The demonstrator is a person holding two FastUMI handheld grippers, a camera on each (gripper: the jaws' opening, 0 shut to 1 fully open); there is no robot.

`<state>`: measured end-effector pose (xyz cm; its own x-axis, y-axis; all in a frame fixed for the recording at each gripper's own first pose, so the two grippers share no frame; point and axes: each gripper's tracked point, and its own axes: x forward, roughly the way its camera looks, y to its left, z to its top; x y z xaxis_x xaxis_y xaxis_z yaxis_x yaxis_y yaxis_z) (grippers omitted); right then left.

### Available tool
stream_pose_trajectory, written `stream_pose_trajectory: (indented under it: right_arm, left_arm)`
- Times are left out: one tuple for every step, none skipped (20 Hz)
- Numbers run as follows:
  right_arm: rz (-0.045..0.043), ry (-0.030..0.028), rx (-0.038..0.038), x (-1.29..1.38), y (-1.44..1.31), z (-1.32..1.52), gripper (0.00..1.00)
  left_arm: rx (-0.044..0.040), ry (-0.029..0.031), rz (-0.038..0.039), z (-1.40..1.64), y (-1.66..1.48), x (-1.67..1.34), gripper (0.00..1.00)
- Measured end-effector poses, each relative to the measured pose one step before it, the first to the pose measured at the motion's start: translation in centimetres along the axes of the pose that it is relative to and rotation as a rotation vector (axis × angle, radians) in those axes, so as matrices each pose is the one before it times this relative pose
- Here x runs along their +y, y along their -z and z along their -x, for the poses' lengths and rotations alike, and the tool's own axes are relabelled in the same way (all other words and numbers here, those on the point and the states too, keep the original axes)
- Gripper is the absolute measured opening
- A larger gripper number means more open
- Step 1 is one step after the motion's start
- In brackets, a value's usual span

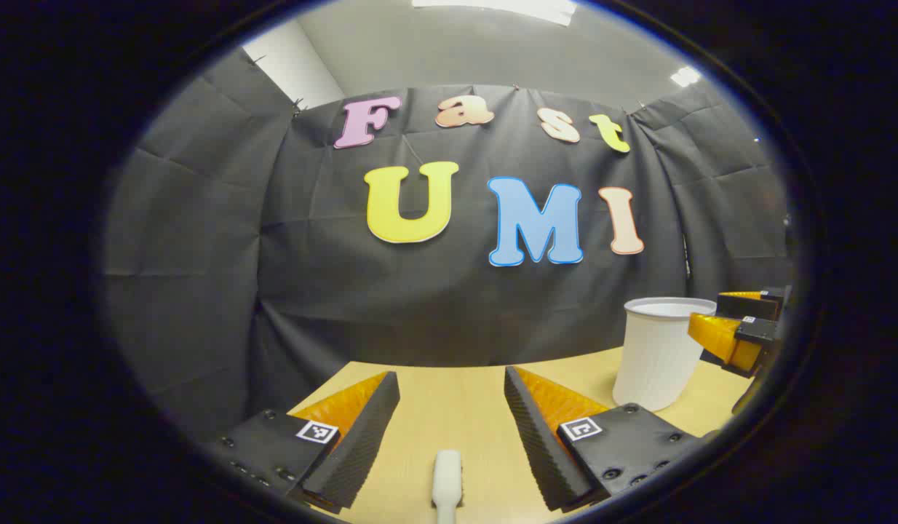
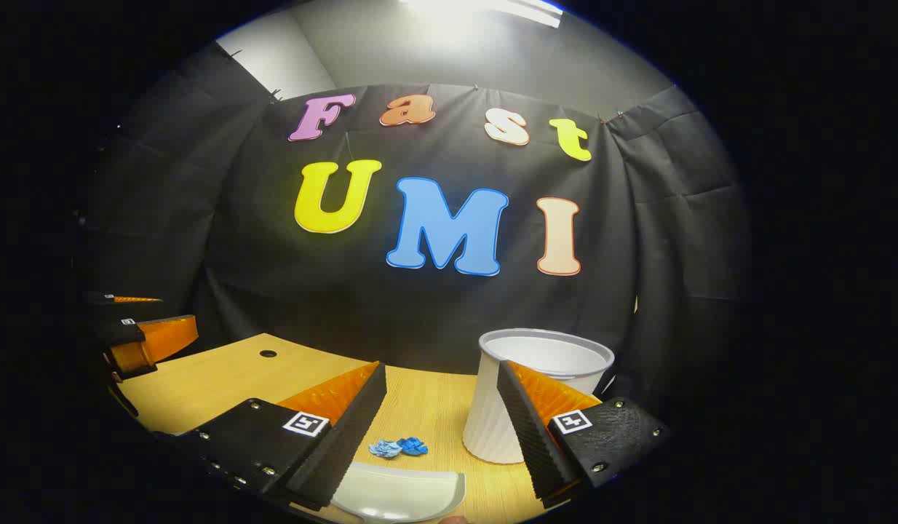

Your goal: Pick up the small broom and dustpan from the desktop, sweep the trash into the dustpan with the broom, and then empty the trash into the garbage bin.

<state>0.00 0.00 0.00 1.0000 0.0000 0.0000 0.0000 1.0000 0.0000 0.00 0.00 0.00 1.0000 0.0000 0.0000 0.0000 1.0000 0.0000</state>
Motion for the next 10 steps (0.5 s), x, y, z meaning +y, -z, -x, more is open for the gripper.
stream_pose_trajectory:
  right_arm:
    - [0.00454,-0.00887,-0.00496,0.519,-0.182,-0.007,0.96]
    - [0.00975,-0.01084,0.00029,0.443,-0.17,0.153,0.96]
    - [0.00894,-0.00072,0.00445,0.155,0.17,0.284,0.96]
    - [0.00751,-0.00265,-0.00047,0.153,-0.088,0.15,0.96]
    - [0.00527,-0.00503,0.00428,0.286,0.095,0.025,0.96]
    - [0.001,-0.00153,0.00655,0.171,-0.049,0.031,0.96]
    - [-0.00644,-0.00181,0.01008,0.107,0.071,0.255,0.96]
    - [-0.01222,-0.00478,0.00838,0.201,0.062,-0.035,0.96]
    - [-0.01321,-0.00577,0.00826,0.155,0.159,0.018,0.96]
    - [-0.01057,-0.00419,0.009,0.101,0.069,-0.076,0.96]
  left_arm:
    - [0.00004,0.00146,0.00513,0.146,0.077,0.306,0.95]
    - [-0.0001,0.00025,0.00266,-0.025,-0.015,0.327,0.95]
    - [0.00513,-0.00065,-0.00028,0.006,0.128,0.273,0.95]
    - [0.00203,0.00046,-0.00131,-0.05,0.069,0.261,0.95]
    - [-0.00193,-0.00194,-0.00371,0.125,0.008,0.26,0.94]
    - [-0.00212,-0.00523,-0.00813,-0.053,-0.159,0.282,0.95]
    - [0.00137,-0.00347,-0.01339,-0.049,0.063,0.221,0.95]
    - [0.00176,0.00066,-0.02106,-0.204,0.1,0.07,0.95]
    - [-0.00065,0.00256,-0.01792,0.061,0.119,-0.107,0.95]
    - [-0.00383,0.00498,-0.01259,-0.114,0.032,-0.108,0.95]
